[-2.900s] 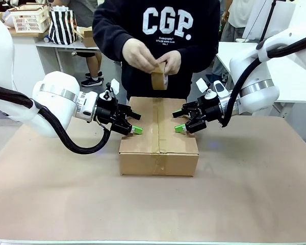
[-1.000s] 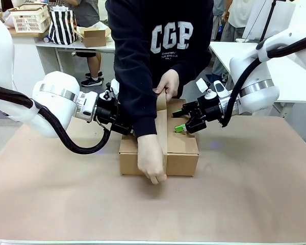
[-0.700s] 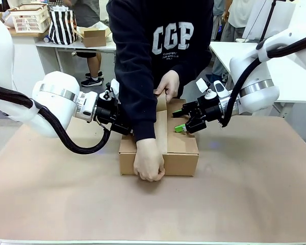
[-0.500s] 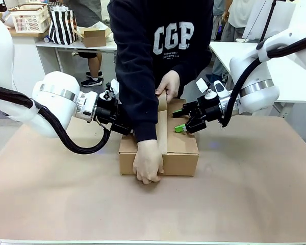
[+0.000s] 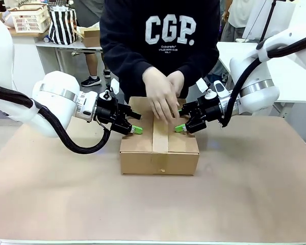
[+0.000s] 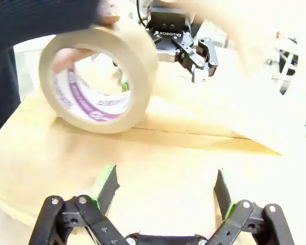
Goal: Pack the gift set into the box.
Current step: Press and hold the closed box until the human finishes sealing it.
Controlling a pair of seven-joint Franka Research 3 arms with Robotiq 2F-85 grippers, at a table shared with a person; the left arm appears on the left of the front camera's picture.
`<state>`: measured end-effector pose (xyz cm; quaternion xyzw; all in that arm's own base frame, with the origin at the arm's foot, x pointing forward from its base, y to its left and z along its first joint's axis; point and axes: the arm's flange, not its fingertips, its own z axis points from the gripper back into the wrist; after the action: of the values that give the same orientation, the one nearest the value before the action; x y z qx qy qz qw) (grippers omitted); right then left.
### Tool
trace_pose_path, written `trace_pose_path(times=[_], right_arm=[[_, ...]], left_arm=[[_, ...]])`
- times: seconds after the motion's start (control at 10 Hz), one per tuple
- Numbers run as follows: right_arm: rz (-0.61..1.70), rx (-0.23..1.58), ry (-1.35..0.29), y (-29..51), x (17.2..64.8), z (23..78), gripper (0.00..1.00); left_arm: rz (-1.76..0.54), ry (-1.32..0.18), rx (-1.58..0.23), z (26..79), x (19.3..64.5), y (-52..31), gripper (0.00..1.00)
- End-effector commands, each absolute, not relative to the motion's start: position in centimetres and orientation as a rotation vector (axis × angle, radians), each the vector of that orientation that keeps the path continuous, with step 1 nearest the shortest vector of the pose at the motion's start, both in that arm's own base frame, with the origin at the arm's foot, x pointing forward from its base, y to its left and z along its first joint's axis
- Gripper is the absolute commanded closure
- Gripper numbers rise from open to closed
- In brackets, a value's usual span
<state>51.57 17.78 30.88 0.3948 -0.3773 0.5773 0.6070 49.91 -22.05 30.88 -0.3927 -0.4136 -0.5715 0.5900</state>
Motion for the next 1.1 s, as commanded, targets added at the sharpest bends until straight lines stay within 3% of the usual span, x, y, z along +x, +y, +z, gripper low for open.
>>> trace_pose_path(times=[0.0, 1.0], right_arm=[[1.335, 0.904, -0.867, 17.80, 51.48, 30.63, 0.00], [1.335, 0.904, -0.867, 17.80, 51.48, 30.63, 0.00]], left_arm=[[-1.342, -0.965, -0.911, 30.42, 49.71, -21.99, 0.00], [-1.342, -0.965, -0.911, 30.42, 49.71, -21.99, 0.00]])
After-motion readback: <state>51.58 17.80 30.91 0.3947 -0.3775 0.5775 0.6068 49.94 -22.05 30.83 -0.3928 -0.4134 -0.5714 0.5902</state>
